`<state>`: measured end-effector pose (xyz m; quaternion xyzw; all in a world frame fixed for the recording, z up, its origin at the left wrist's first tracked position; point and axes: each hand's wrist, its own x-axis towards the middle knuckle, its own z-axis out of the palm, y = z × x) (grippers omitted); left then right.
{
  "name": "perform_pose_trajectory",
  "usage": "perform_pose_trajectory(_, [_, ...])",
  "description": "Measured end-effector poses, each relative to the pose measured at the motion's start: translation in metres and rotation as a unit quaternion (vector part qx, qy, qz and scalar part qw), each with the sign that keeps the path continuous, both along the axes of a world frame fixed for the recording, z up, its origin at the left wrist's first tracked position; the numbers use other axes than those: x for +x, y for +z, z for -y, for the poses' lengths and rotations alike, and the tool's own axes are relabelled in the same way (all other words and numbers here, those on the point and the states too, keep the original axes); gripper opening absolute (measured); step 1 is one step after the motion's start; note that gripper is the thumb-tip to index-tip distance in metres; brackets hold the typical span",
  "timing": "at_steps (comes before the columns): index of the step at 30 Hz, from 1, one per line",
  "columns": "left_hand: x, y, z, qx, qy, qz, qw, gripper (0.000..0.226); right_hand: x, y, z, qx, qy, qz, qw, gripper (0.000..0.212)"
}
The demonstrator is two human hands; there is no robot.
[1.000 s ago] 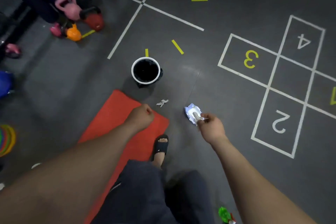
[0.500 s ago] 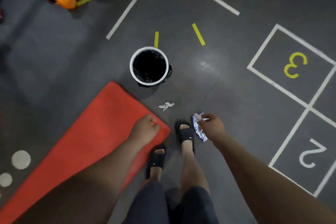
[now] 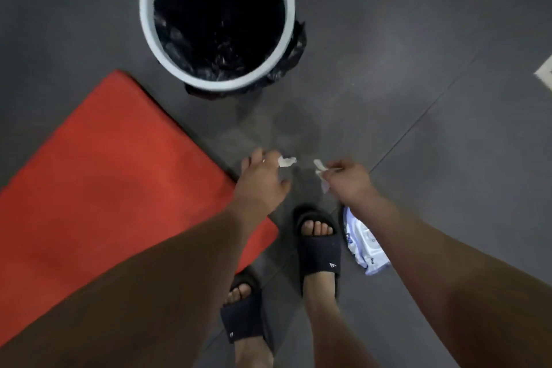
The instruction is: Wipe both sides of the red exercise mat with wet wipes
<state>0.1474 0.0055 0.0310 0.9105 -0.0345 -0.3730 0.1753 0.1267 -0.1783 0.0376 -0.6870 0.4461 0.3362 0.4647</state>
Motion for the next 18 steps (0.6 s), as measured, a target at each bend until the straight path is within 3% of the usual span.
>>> perform_pose_trajectory(3, [0.001, -0.051, 0.008, 0.019, -0.033, 0.022, 0.999, 0.06, 0.001, -0.049, -0.003, 0.011, -0.056, 0.017, 0.998, 0.021])
perform_pose_trajectory(6, [0.001, -0.08, -0.001, 0.04, -0.063, 0.005, 0.997, 0.03, 0.001, -0.067, -0.006, 0.032, -0.116, 0.042, 0.992, 0.015])
perform_pose_trajectory(8, [0.002, -0.069, -0.013, 0.013, 0.001, -0.003, 1.0, 0.015, 0.002, -0.058, -0.011, 0.05, -0.144, 0.045, 0.987, 0.011])
perform_pose_trajectory(12, [0.016, 0.015, -0.028, -0.069, 0.212, 0.006, 0.975, 0.01, 0.014, 0.007, -0.025, 0.088, -0.195, 0.054, 0.975, 0.01])
perform_pose_trajectory(16, [0.053, 0.117, -0.036, -0.176, 0.365, 0.026, 0.914, 0.008, 0.046, 0.103, -0.045, 0.146, -0.228, 0.077, 0.96, 0.007])
perform_pose_trajectory(18, [0.084, 0.157, -0.036, -0.216, 0.413, 0.043, 0.883, 0.016, 0.073, 0.144, -0.053, 0.165, -0.221, 0.099, 0.956, 0.018])
